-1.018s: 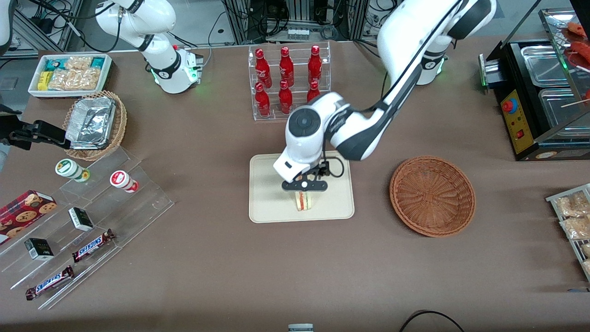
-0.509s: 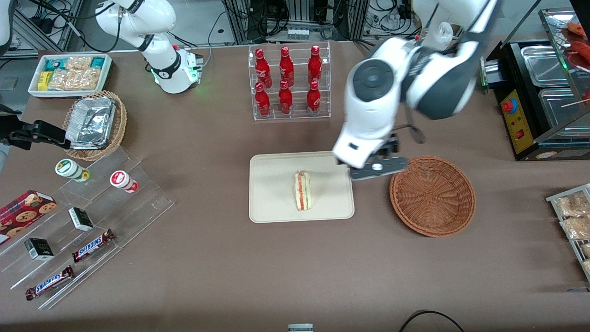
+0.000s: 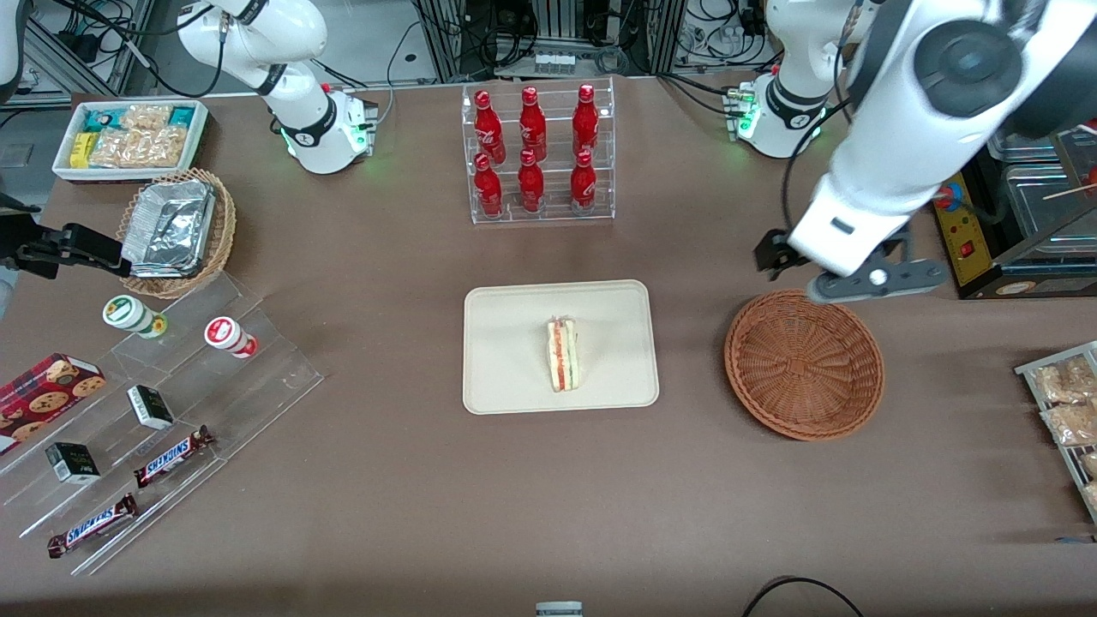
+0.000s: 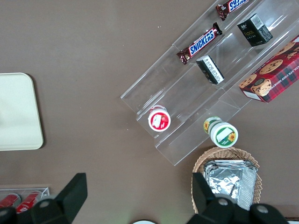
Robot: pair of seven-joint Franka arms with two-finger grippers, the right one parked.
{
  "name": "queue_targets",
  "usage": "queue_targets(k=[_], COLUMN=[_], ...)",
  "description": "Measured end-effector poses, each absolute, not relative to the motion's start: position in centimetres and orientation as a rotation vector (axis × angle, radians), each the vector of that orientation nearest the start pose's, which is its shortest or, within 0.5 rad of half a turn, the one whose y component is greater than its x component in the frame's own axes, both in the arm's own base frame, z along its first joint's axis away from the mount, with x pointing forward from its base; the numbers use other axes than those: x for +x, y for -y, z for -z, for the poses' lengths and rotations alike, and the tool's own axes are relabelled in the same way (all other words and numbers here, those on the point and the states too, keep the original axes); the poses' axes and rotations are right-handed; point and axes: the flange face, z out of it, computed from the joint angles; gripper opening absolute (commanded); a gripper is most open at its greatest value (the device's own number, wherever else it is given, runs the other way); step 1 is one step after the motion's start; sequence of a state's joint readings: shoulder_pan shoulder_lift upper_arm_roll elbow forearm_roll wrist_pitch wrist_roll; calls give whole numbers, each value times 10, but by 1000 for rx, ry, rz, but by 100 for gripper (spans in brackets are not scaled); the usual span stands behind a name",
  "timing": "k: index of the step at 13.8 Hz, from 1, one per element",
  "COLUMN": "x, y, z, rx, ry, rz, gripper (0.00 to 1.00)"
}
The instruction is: Place sandwich from basket to tray
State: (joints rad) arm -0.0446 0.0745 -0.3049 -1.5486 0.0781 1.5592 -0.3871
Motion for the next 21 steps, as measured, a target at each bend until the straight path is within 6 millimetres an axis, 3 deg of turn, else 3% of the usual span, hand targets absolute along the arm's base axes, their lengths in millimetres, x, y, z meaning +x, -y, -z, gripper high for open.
queue_targets(k=[5,11,13,16,18,21], x=[527,537,537,540,541,548], y=[119,28,20,28,21,13], z=[-612,-623,-627,-638,-642,-637], rx=[-3082,-3149,-3155,-3154,-3138,-3120], ry=[-74,-97,-104,-128,-112,-94], rz=[-82,-69,-55,-18,2,10], gripper=[100,100,100,100,100,100])
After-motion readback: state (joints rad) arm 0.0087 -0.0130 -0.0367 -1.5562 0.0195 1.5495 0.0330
